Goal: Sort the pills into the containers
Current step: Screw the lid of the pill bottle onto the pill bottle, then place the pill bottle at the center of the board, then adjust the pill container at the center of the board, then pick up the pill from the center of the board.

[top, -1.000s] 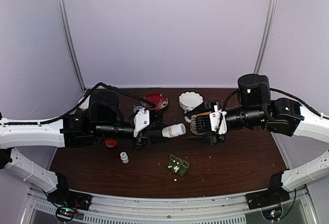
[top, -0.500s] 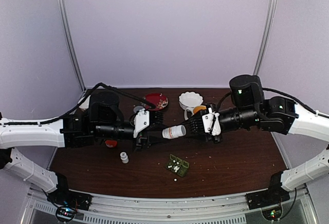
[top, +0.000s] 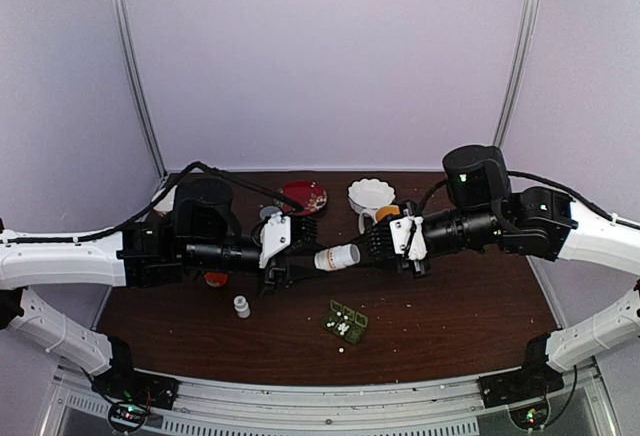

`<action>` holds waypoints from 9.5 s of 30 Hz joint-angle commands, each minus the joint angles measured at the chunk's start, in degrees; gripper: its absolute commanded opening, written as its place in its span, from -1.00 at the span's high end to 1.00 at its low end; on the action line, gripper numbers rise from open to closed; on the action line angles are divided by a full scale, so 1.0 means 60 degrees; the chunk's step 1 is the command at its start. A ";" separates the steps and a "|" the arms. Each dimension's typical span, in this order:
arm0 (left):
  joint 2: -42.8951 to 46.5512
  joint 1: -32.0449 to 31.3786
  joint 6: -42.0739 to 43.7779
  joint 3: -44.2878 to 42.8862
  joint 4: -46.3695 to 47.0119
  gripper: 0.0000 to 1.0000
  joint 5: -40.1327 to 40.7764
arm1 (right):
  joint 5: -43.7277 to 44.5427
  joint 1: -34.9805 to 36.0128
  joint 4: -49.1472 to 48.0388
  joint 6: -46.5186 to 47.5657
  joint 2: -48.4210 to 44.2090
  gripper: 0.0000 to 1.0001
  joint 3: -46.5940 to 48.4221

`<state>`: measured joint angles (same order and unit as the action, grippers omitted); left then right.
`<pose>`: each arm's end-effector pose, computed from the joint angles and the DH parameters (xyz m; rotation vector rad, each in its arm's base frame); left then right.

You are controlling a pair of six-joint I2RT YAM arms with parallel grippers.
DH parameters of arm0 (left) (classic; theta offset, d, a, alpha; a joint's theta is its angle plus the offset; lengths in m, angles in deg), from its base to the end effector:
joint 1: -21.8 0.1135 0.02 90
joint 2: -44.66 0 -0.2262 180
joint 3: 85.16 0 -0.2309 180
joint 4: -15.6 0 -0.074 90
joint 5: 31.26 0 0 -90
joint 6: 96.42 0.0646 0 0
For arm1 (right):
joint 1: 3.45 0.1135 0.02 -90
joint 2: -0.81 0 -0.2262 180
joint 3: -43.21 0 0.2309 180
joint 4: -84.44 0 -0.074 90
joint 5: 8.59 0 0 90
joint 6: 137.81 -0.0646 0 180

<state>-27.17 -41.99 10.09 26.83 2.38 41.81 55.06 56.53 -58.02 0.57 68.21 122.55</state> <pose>0.1199 -0.2862 0.2732 1.4073 1.3388 -0.8357 0.1142 0.2550 0.3131 -1.7902 0.9293 0.5917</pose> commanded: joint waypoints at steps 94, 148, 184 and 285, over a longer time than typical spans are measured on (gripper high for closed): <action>-0.2012 0.0539 -0.8128 0.0332 -0.0643 -0.42 0.3159 | 0.1198 -0.2253 0.0898 -0.9811 0.0424 -0.08 -0.2379; -0.5762 0.0192 -1.1261 -0.0515 -0.0366 1.00 -0.0270 | 0.1610 -0.0833 -0.1775 -1.0977 0.4874 0.94 -0.2102; -0.6155 0.0440 -1.1217 -0.0682 0.0059 1.00 -0.0073 | 0.1183 -0.1167 -0.1157 -1.0653 0.5170 0.94 -0.1859; -0.8900 -0.2156 -0.8848 -0.6623 -0.8121 0.65 0.3494 | 0.3161 -0.1898 -0.1194 -1.0166 0.0875 0.75 -0.3966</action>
<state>-78.12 -54.56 -43.96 -10.96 -45.07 62.25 73.85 45.41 -64.54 -61.04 75.05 99.25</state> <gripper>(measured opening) 0.191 0.126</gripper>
